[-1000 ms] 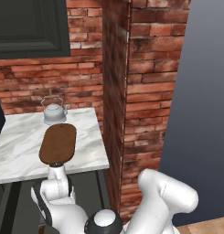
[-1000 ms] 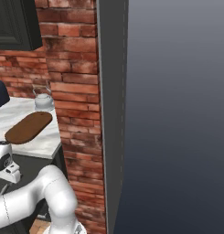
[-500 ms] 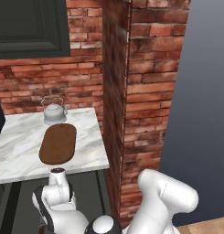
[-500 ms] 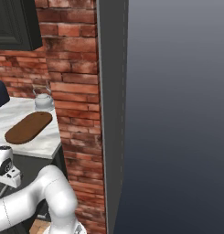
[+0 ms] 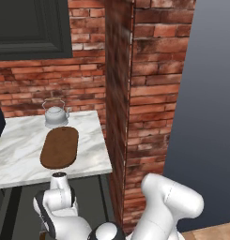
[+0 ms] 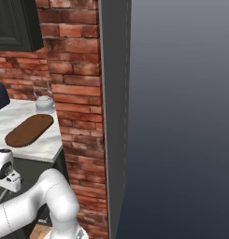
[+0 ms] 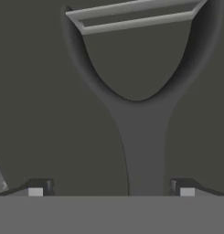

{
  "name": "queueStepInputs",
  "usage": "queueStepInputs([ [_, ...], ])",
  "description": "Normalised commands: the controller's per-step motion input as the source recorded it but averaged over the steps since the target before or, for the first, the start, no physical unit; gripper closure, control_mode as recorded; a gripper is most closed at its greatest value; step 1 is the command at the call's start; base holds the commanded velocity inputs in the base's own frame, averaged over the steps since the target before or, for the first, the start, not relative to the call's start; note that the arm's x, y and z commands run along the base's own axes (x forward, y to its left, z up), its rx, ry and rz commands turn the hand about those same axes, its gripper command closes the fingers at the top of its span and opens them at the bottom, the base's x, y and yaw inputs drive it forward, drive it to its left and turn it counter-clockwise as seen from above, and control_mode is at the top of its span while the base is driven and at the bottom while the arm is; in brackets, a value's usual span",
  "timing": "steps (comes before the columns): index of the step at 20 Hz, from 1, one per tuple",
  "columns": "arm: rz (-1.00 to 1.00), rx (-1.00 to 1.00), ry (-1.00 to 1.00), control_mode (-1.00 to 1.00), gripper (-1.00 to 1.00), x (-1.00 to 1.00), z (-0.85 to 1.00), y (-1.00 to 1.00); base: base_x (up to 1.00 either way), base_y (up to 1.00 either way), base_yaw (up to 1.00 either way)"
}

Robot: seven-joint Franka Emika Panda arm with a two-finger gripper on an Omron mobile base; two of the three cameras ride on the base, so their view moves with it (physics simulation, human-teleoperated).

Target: Open the drawer on the left and place the cutting tools on the cutting board.

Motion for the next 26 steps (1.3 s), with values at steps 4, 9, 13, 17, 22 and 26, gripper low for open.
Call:
queueStepInputs([
  [4, 0.0, 0.0, 0.04, -1.0, 1.0, 0.0, -0.01, 0.0, 0.0, 0.0, 0.0],
  [9, 0.0, 0.0, 0.0, -1.0, 1.0, 0.0, 0.0, 0.0, 0.0, 0.0, 0.0],
  [13, 0.0, 0.0, 0.0, -1.0, 1.0, 0.0, 0.0, 0.0, 0.0, 0.0, 0.0],
  [17, 0.02, -0.02, 0.01, -1.0, 1.0, -0.07, 0.22, 0.0, 0.0, 0.0, 0.0],
  [22, 0.15, 0.0, 0.0, -1.0, 1.0, -0.46, 0.93, 0.0, 0.0, 0.0, 0.0],
  [26, 0.23, 0.0, 0.0, -1.0, 1.0, -0.5, 0.94, -0.03, 0.0, 0.0, 0.0],
])
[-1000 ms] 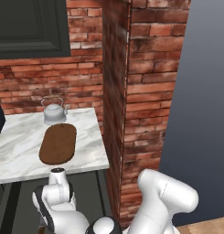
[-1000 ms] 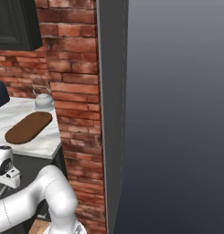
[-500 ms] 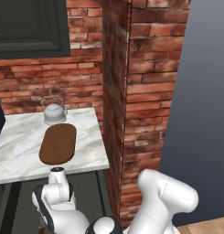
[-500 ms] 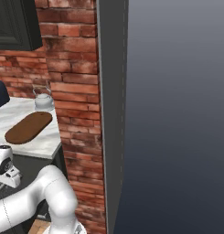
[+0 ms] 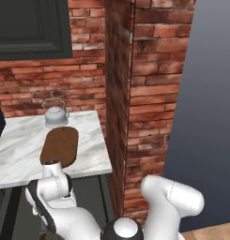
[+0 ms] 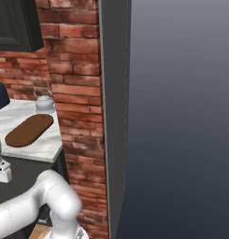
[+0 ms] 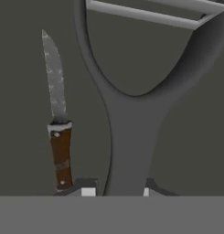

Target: Open the drawer on the left and place the cutting tools on the cutting board.

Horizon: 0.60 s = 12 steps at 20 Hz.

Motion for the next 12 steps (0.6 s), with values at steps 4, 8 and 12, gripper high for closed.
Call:
queueStepInputs([
  [4, 0.28, 0.0, -0.03, -1.0, 1.0, -0.19, 0.86, -0.18, 0.0, 0.0, 0.0],
  [8, 0.26, 0.1, -0.1, -1.0, 1.0, -0.03, 0.61, -0.28, 0.0, 0.0, 0.0],
  [12, 0.18, 0.15, -0.09, -1.0, 1.0, 0.07, 0.82, -0.16, 0.0, 0.0, 0.0],
])
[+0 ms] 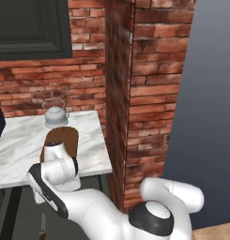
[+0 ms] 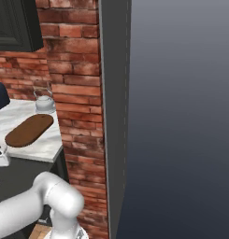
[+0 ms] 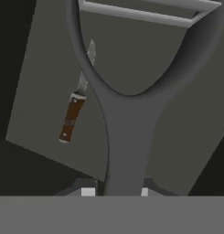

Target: Open the drawer on the left and place the cutting tools on the cutting board.

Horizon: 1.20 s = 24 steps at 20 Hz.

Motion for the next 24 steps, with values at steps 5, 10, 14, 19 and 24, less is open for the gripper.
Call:
queueStepInputs([
  [5, 0.06, 0.13, -0.08, -1.0, 1.0, 0.55, 0.64, -0.01, 0.0, 0.0, 0.0],
  [10, 0.0, 0.04, -0.04, -1.0, 1.0, 0.96, 0.43, 0.0, 0.0, 0.0, 0.0],
  [14, 0.0, 0.01, 0.0, -1.0, 1.0, 0.97, 0.4, 0.0, 0.0, 0.0, 0.0],
  [19, 0.0, 0.0, 0.0, -1.0, 1.0, 1.0, 0.23, 0.0, 0.0, 0.0, 0.0],
  [24, 0.0, 0.0, 0.0, -1.0, 1.0, 0.99, 0.03, 0.0, 0.0, 0.0, 0.0],
])
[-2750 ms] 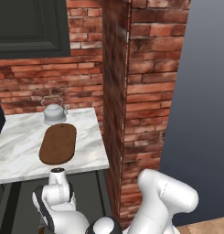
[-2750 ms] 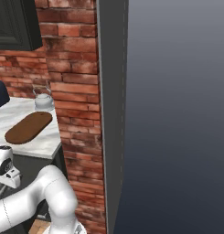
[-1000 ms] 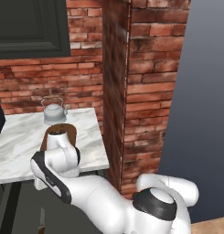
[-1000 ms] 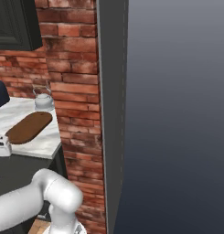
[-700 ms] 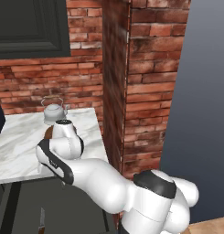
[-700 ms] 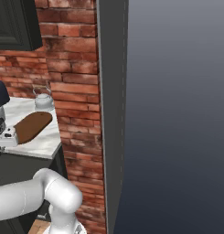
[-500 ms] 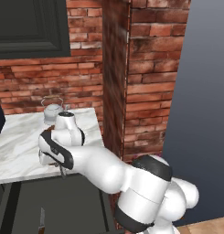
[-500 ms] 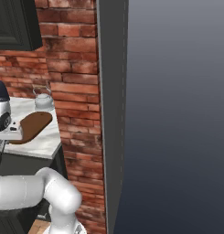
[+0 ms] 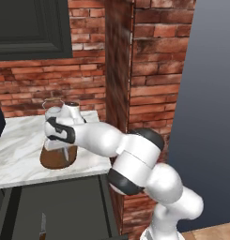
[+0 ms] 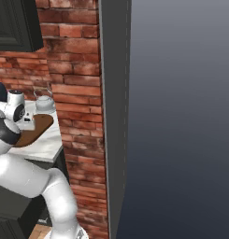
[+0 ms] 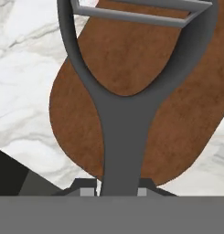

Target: Open the drawer on the left and place the cutting tools on the cutting board.

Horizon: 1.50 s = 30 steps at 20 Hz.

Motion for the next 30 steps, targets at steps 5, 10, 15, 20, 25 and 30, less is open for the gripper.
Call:
queueStepInputs([
  [5, 0.0, 0.0, -0.01, -1.0, 1.0, 0.61, -0.14, 0.0, 0.0, 0.0, 0.0],
  [10, -0.02, -0.04, -0.02, -1.0, 1.0, 0.14, -0.17, 0.03, 0.0, 0.0, 0.0],
  [15, -0.06, -0.05, 0.0, -1.0, 1.0, 0.22, -0.09, 0.0, 0.0, 0.0, 0.0],
  [20, -0.02, -0.01, 0.0, -1.0, 1.0, 0.02, -0.2, 0.0, 0.0, 0.0, 0.0],
  [25, -0.01, -0.02, 0.04, -1.0, 1.0, 0.03, -0.4, 0.0, 0.0, 0.0, 0.0],
  [30, -0.01, 0.0, 0.02, -1.0, 1.0, 0.0, -0.32, 0.02, 0.0, 0.0, 0.0],
])
